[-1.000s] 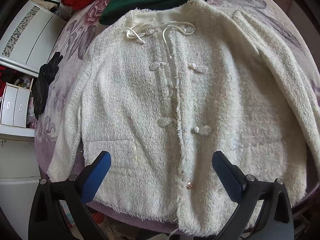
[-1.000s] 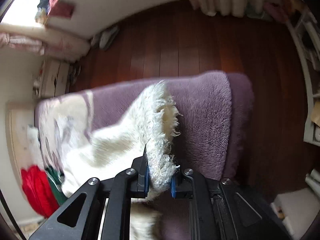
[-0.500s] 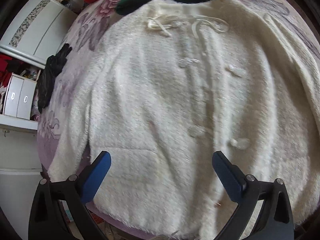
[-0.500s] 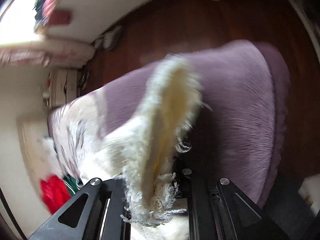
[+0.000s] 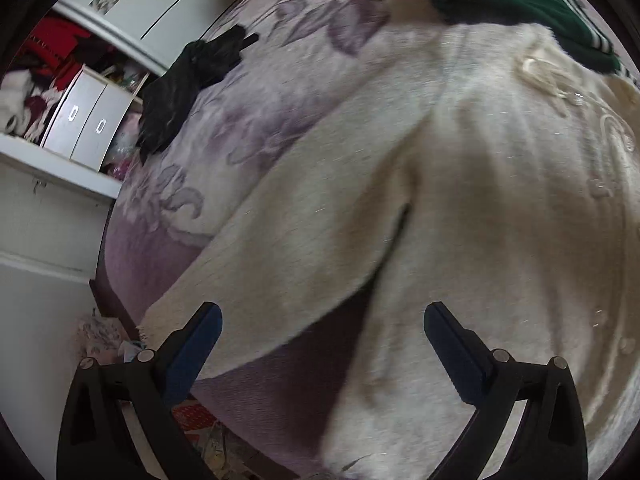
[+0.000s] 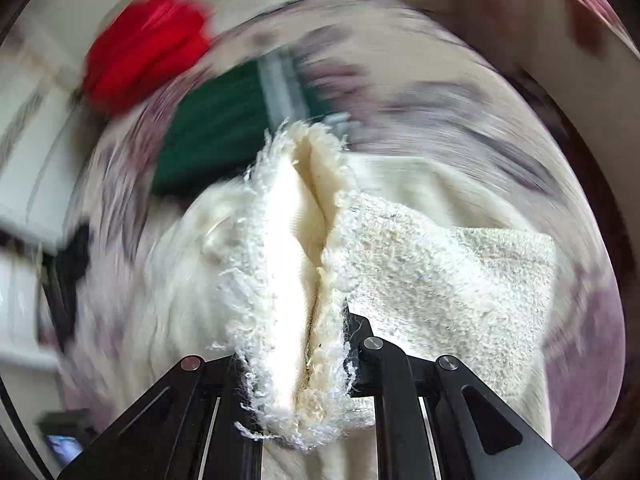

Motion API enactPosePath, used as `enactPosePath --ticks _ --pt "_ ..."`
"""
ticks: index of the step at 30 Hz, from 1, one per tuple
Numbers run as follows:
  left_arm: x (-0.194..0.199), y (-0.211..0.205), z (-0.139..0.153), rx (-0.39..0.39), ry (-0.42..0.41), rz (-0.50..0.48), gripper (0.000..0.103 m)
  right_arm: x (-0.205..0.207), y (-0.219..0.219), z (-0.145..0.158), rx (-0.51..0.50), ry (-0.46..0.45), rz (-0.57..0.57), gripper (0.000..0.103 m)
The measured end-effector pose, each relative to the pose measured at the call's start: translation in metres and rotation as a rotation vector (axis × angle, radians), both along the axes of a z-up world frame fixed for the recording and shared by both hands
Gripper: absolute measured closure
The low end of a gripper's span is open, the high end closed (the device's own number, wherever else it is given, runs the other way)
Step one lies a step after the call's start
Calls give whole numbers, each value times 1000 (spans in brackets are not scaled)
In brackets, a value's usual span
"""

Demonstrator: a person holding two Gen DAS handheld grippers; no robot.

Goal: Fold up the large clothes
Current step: 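Grasp the cream jacket's sleeve cuff with the right gripper and lift it, then fold the held sleeve across the jacket front and release with the right gripper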

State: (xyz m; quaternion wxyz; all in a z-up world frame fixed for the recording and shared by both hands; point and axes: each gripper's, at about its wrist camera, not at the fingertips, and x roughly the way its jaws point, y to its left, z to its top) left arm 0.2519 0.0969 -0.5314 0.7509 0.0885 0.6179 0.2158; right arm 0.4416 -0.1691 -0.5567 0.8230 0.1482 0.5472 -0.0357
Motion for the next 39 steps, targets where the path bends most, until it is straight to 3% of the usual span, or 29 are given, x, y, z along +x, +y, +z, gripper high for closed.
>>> enactPosePath --ticks 3,5,8,10,12,14,17,21,24,25,28,31,33,34,36,39 --pt "-13 22 -4 -5 21 22 0 25 126 -32 -102 60 288 91" --pt "-19 32 -8 -15 34 38 0 28 185 -61 -162 114 397 91" --pt "-25 40 -15 -39 48 55 0 -3 196 -102 -191 189 457 89" --pt "-25 45 -15 -60 53 58 0 -5 191 -117 -116 249 454 79" --pt "-24 49 -12 -80 46 55 0 -3 169 -121 70 287 419 54" --pt "-21 51 -8 -99 41 47 0 -13 120 -101 357 273 307 42" --pt "-14 54 -1 -128 20 45 0 -46 41 -72 610 225 140 34" --pt "6 40 2 -147 -11 34 0 -101 -79 -71 676 203 -208 33" --pt "30 19 -2 -176 -24 20 0 -131 -158 -102 684 224 -443 33" --pt "40 9 -4 -184 -35 3 0 -142 -185 -122 722 224 -535 33" --pt "71 -25 -14 -164 -51 -67 0 -146 -234 -158 872 159 -668 33" --pt "98 -49 -33 -125 -45 -105 0 -142 -270 -170 880 86 -746 34" --pt "117 -58 -50 -91 -11 -118 0 -139 -282 -179 869 122 -773 34" --pt "124 -60 -56 -77 19 -118 0 -139 -285 -182 861 184 -774 34" --pt "134 -55 -50 -111 47 -90 0 -136 -280 -175 817 259 -716 33" --pt "149 -52 -17 -126 16 -87 0 -126 -260 -137 612 355 -517 33"
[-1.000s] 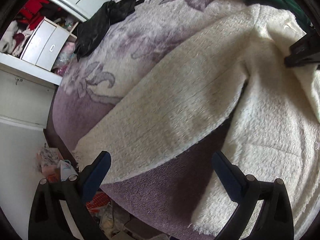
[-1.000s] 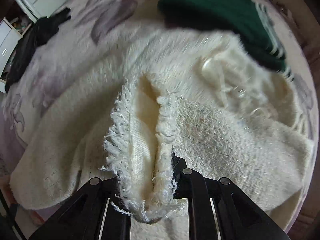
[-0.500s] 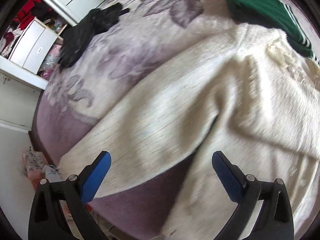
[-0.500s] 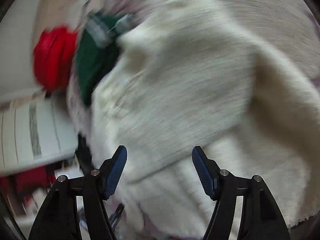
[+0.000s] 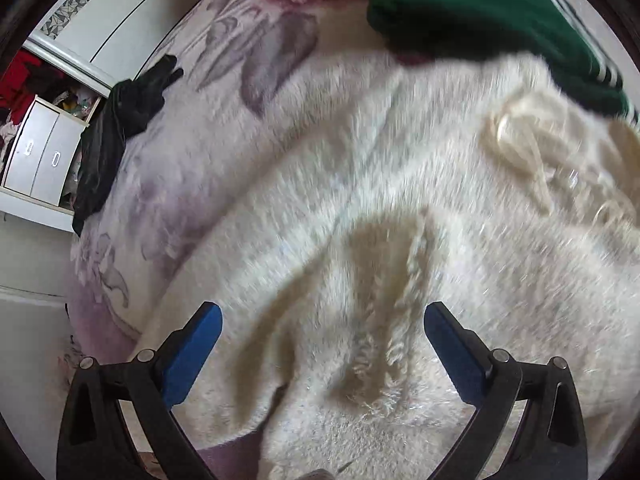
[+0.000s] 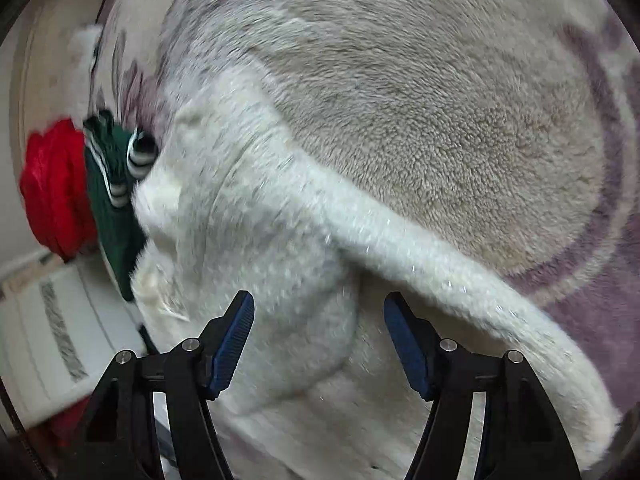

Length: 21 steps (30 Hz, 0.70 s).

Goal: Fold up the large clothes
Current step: 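Fold the held sleeve across the jacket front and release with the right gripper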

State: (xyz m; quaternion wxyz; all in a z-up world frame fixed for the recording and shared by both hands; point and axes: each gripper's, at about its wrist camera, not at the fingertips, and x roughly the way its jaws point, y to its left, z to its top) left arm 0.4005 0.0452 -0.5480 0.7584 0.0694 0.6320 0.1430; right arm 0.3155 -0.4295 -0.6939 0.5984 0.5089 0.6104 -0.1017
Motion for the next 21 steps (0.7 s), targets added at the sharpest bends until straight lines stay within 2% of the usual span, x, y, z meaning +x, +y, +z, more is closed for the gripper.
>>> enactPosePath --ticks 1,4,7,8,9,11,13,15,19,21 --pt "10 1 10 -15 -11 -5 0 2 9 18 -75 -3 88 33" --pt "54 -3 17 24 -48 -46 0 13 30 49 -199 -50 195 33" --pt "108 -13 -7 99 -45 -84 0 64 57 57 -213 -126 224 34" --pt "120 -17 -18 109 -29 -94 0 87 66 56 -219 -155 234 40" --pt "134 -19 -31 135 -9 -102 0 109 77 57 -218 -178 243 51" --pt "152 -15 -48 147 22 -90 0 158 101 47 -206 -200 273 62" --pt "167 -4 -62 119 56 -59 0 206 110 35 -263 -172 284 62" --pt "173 2 -66 84 61 -37 0 234 106 28 -305 -127 273 62" --pt "169 0 -63 100 44 -75 0 249 90 39 -282 -133 272 61" --pt "165 1 -58 99 29 -94 0 249 95 41 -278 -115 329 53"
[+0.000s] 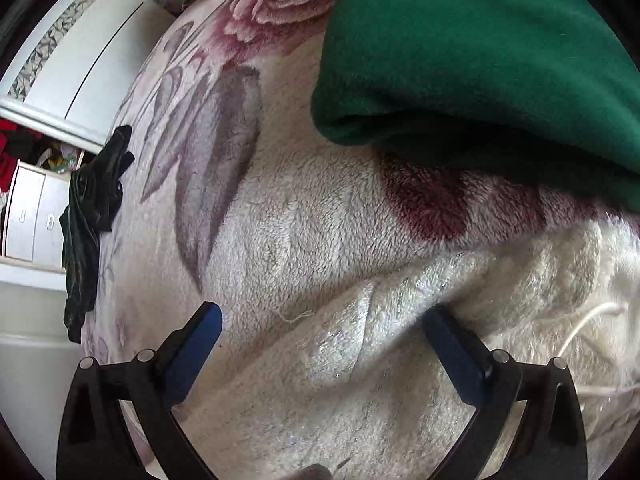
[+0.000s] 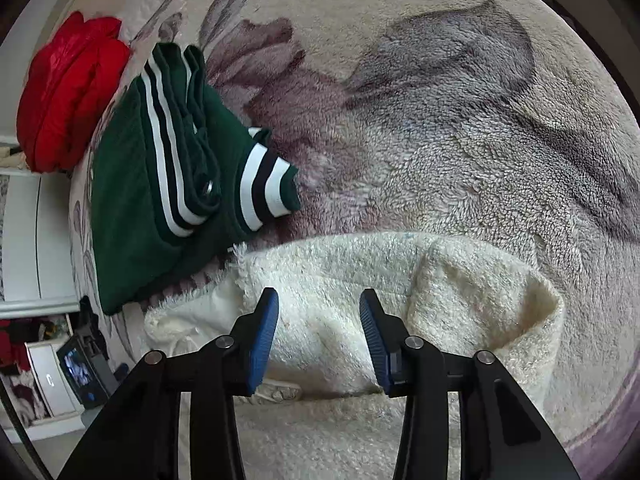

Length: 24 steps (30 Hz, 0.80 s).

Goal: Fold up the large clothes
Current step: 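Fold the held sleeve across the jacket front and release with the right gripper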

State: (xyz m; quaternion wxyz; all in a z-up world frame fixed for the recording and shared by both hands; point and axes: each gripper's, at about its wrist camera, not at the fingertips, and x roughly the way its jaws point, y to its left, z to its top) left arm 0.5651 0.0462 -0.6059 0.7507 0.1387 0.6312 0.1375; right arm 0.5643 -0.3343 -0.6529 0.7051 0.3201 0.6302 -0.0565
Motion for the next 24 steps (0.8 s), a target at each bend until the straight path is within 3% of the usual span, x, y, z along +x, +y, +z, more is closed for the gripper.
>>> enactPosePath --ticks 4,5,6,7,10,13,15,17,24 --pt "-5 -1 5 -1 -14 -24 0 4 45 -27 4 87 211 52" --pt "-4 -1 5 -2 -14 -25 0 5 54 -32 -41 88 231 76" --pt "-3 -1 4 -5 -11 -25 0 10 63 -38 -75 88 245 88" --pt "-3 -1 4 -10 -10 -23 0 19 70 -41 -122 79 249 88" --pt "-6 2 8 -31 -19 -17 0 34 68 -42 -127 75 188 89" --pt "-28 15 26 -68 -57 1 0 27 69 -32 -109 89 195 81" --pt "-56 31 41 -110 -96 41 0 9 74 -14 -102 77 213 58" --pt "-90 53 50 -134 -106 105 0 -23 84 10 -86 43 221 46" --pt "-258 156 78 -303 -47 501 0 -137 133 35 11 72 175 45"
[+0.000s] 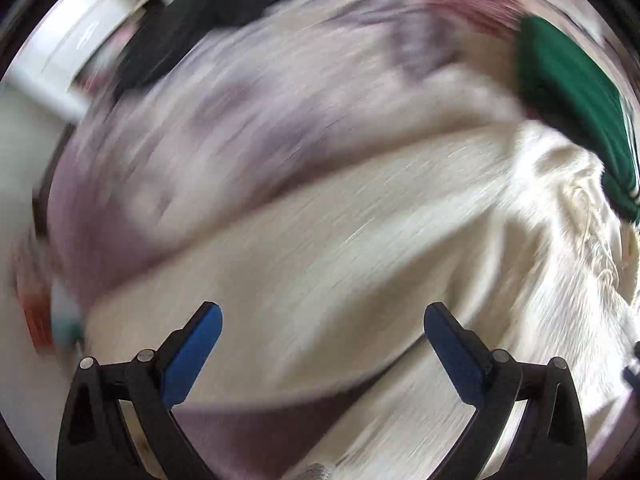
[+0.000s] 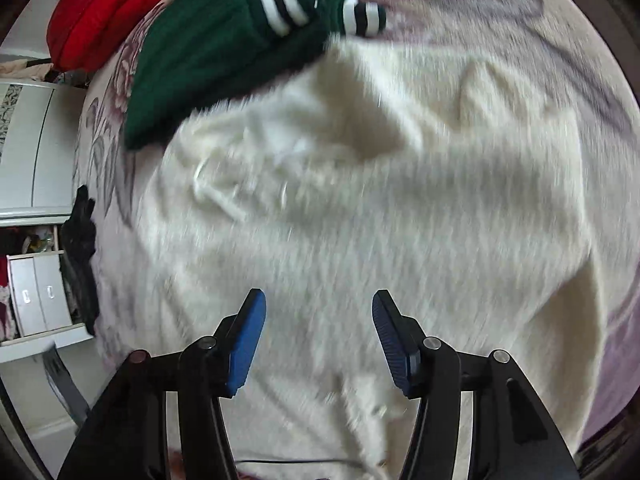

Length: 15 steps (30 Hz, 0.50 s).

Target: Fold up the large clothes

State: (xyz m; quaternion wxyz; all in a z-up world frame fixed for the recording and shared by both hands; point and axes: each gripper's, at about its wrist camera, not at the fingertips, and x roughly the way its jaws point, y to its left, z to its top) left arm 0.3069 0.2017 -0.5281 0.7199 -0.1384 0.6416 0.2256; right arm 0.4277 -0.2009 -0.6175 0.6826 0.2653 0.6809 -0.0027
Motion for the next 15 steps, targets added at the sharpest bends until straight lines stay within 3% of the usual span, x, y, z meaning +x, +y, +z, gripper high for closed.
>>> enactPosePath --ticks 4,8,10,12,13,15 --pt "-99 52 -2 -119 40 244 0 -61 37 -9 14 46 -18 45" --pt "-169 94 -43 -255 59 462 0 -92 68 -28 -7 98 4 45" --pt "-187 111 -70 -341 29 576 2 -97 75 -34 -18 109 13 45" --pt "-195 127 -95 -430 -52 677 3 -101 80 -38 -39 107 12 45" --pt "-196 133 -103 -442 -77 711 8 -101 80 -38 -51 103 14 45" --pt "-194 144 -108 -467 -154 768 8 -101 79 -36 -72 87 14 45"
